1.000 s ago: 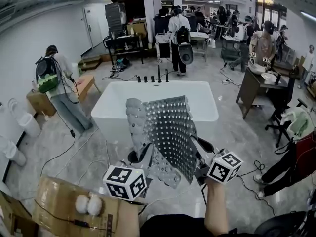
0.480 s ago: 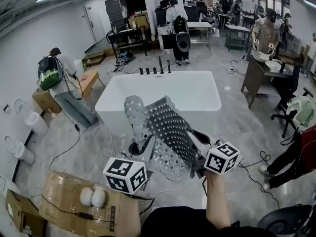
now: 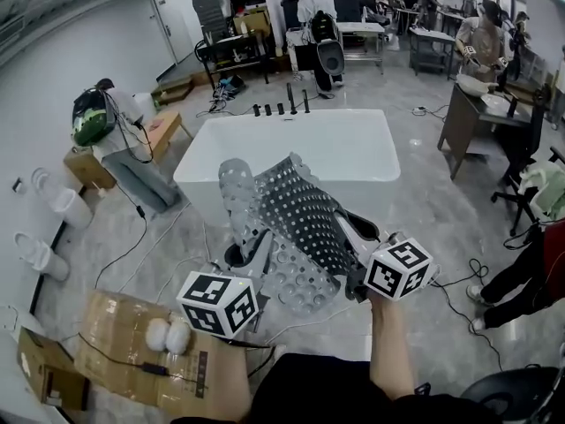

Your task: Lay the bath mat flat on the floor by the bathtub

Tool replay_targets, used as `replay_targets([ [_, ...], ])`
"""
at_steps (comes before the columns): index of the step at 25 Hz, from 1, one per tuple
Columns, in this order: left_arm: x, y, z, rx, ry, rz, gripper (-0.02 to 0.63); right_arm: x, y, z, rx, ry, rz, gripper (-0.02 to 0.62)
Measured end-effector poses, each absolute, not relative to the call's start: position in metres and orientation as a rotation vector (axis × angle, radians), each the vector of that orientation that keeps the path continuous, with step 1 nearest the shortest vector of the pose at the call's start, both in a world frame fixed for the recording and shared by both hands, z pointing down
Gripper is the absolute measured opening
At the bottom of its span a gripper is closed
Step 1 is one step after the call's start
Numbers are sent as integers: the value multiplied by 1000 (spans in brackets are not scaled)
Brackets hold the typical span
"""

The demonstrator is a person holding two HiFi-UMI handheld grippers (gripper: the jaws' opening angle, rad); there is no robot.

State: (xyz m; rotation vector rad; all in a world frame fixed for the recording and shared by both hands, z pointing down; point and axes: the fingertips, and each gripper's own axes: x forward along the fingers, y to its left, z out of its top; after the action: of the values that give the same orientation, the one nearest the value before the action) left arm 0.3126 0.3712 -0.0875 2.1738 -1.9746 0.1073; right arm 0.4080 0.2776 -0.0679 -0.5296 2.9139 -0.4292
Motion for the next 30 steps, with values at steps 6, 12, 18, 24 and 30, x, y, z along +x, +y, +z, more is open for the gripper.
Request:
replay_targets([
  [6, 315, 362, -84, 2139, -1979, 130, 52, 410, 271, -64, -511, 2930, -435, 21],
  [12, 304, 339, -73, 2135, -1950, 174, 52, 408, 254, -63, -518, 2887, -458, 21],
  [18, 298, 299, -54, 2190, -1844, 175, 52, 408, 216, -48, -632, 2874, -475, 21],
  [24, 259, 243, -24, 2184, -1745, 112, 52, 377, 163, -36, -741, 2915, -454, 21],
  [30, 174, 194, -10, 2151, -1661, 86, 52, 295, 128, -20, -804, 2948, -525, 21],
])
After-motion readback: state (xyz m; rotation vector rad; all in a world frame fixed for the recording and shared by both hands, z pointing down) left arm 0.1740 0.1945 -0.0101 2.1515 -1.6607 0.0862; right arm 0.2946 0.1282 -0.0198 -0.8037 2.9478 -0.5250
